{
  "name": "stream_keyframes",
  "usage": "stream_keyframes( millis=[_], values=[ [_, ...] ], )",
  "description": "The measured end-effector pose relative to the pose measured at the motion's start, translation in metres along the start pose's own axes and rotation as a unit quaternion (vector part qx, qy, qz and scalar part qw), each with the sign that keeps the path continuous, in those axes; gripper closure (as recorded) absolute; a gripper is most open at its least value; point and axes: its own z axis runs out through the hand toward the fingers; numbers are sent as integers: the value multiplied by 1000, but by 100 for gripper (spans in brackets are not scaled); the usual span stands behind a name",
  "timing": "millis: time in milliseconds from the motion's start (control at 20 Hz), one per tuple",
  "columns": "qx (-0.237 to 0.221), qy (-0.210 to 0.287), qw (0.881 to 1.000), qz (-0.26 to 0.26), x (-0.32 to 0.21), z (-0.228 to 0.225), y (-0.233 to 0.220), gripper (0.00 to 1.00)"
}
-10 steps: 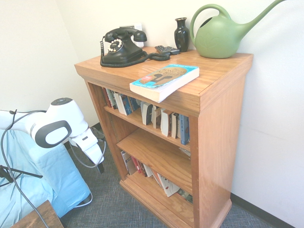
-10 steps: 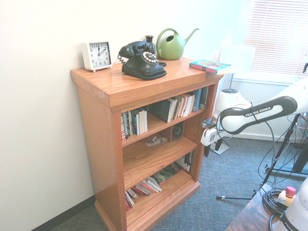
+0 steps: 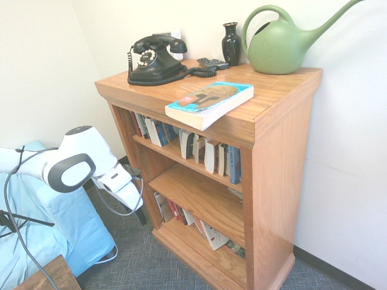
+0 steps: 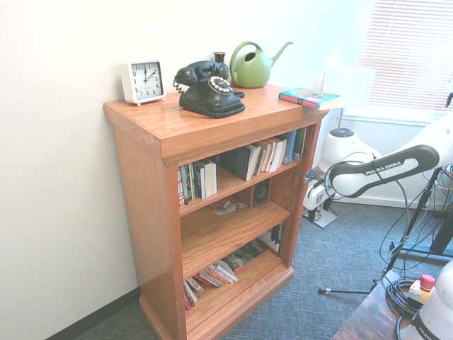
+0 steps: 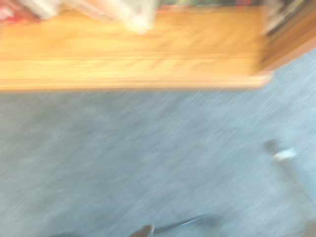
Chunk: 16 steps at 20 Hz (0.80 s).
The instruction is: Organize the shelf
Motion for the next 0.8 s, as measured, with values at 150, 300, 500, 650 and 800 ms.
stream_keyframes(
  millis=[150, 300, 500, 650, 800],
  values=[
    [-28, 77, 996, -28, 23, -16, 22, 0],
    [-57, 151, 986, -52, 36, -42, 40, 0],
    [-94, 245, 962, -75, 48, -83, 54, 0],
    [-112, 300, 942, -98, 57, -109, 55, 0],
    [-121, 347, 922, -123, 60, -133, 46, 0]
  ],
)
